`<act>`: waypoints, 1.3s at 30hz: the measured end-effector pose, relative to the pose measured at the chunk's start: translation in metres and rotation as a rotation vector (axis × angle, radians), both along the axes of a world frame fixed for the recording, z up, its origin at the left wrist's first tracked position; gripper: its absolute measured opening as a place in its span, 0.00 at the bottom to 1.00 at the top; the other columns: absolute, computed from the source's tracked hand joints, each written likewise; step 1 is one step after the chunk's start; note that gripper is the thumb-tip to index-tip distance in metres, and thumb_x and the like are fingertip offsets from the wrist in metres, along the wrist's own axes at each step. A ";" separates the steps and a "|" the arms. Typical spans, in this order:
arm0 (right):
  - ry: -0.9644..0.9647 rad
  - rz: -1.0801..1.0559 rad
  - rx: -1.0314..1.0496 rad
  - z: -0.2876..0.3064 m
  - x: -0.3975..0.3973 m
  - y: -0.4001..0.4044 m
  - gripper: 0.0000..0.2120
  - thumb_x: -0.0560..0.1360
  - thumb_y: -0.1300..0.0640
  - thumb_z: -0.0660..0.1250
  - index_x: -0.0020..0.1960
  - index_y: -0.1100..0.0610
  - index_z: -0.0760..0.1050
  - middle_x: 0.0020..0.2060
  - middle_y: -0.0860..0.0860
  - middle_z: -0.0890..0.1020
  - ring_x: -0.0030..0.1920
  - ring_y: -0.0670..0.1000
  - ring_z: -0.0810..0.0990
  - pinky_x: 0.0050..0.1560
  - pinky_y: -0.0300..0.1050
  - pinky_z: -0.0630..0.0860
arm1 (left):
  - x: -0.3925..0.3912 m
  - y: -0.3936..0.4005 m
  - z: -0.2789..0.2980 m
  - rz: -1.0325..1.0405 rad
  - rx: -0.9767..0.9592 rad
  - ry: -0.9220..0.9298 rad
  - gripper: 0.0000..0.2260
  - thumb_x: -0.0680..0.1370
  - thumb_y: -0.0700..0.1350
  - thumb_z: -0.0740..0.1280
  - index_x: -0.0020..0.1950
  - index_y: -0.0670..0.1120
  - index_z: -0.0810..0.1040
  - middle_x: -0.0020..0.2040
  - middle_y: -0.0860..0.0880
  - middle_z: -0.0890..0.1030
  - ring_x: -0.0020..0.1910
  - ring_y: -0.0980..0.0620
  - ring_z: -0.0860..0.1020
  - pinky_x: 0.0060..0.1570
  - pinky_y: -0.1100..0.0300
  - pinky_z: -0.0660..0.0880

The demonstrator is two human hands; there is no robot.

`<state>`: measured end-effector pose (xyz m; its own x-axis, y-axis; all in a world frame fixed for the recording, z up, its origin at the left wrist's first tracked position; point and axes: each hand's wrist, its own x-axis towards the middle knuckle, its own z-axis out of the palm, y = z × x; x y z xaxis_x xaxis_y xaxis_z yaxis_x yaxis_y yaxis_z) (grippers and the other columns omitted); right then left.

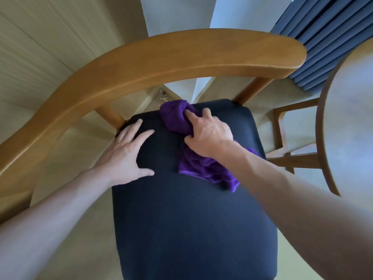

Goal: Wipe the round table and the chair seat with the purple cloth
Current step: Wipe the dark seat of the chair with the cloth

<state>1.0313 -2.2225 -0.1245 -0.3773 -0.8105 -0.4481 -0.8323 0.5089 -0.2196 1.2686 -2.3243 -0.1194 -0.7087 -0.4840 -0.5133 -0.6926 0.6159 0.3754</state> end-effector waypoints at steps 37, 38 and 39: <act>0.002 -0.341 0.113 0.010 0.022 0.030 0.29 0.75 0.43 0.66 0.72 0.47 0.63 0.56 0.54 0.67 0.58 0.63 0.76 0.46 0.54 0.72 | -0.014 0.032 -0.008 0.044 0.006 -0.356 0.83 0.45 0.71 0.82 0.74 0.59 0.19 0.72 0.47 0.15 0.72 0.43 0.17 0.70 0.38 0.29; -0.001 -0.303 0.139 0.012 0.037 0.029 0.29 0.74 0.43 0.67 0.71 0.49 0.63 0.58 0.55 0.68 0.59 0.63 0.75 0.47 0.54 0.72 | -0.014 0.032 -0.008 0.047 0.005 -0.355 0.82 0.45 0.71 0.82 0.74 0.59 0.19 0.72 0.48 0.15 0.72 0.43 0.17 0.70 0.38 0.29; -0.014 -0.235 0.148 0.015 0.054 0.030 0.29 0.74 0.43 0.67 0.72 0.49 0.62 0.60 0.56 0.68 0.60 0.62 0.75 0.49 0.55 0.73 | -0.014 0.032 -0.008 0.051 0.005 -0.355 0.82 0.45 0.70 0.82 0.74 0.59 0.19 0.72 0.48 0.15 0.72 0.43 0.17 0.70 0.38 0.29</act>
<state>1.0857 -2.1924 -0.1097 -0.5400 -0.6267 -0.5618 -0.6853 0.7149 -0.1388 1.2547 -2.2921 -0.1278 -0.4607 -0.5107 -0.7259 -0.8101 0.5762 0.1087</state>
